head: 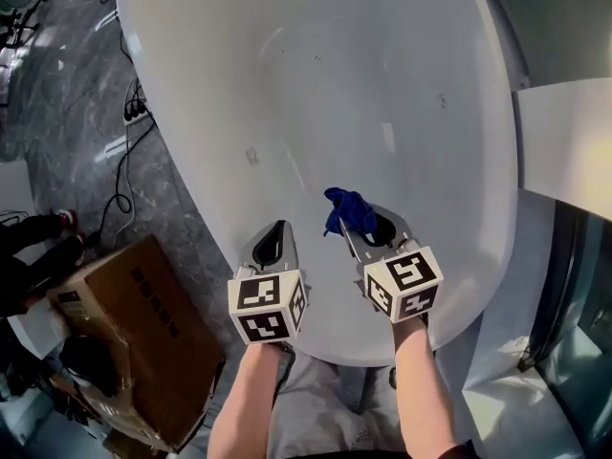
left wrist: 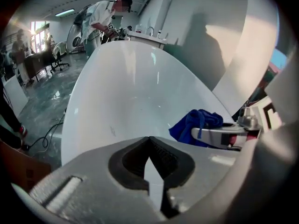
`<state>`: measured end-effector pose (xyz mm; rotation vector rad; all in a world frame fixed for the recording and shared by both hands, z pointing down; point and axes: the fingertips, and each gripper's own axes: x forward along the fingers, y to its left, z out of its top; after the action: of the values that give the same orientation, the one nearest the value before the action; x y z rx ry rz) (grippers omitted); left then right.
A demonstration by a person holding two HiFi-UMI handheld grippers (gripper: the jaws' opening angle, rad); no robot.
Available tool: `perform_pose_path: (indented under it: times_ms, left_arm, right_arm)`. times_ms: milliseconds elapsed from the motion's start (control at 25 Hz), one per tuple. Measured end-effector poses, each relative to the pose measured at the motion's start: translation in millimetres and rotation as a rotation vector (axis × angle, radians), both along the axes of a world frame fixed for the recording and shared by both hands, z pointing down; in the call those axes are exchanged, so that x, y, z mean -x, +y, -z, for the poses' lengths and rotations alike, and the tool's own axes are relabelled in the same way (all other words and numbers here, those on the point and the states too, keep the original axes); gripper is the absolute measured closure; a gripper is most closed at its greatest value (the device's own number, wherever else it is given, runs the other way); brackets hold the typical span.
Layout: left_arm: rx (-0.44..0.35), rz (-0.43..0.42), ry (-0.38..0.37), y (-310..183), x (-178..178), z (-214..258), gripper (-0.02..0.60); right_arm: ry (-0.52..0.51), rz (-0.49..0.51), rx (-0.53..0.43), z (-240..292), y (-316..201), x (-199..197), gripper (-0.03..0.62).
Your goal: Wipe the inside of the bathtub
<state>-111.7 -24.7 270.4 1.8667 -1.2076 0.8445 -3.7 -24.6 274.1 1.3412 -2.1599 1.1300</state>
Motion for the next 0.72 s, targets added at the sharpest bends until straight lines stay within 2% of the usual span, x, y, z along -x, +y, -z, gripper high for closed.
perform_pose_path:
  times_ms: [280,480,720]
  left_arm:
    - [0.004,-0.005,0.016,-6,-7,-57,0.578]
    - [0.0,-0.06,0.031,-16,-15,-84,0.578]
    - [-0.026,-0.072,0.026,-35,-16,-113,0.578]
  right_arm:
    - [-0.015,0.02,0.032,-79,1,-1,0.5]
    - [-0.126,-0.044,0.047,-130,-1,8,0.5]
    - [-0.148,-0.041,0.045,-190,-10,17,0.5]
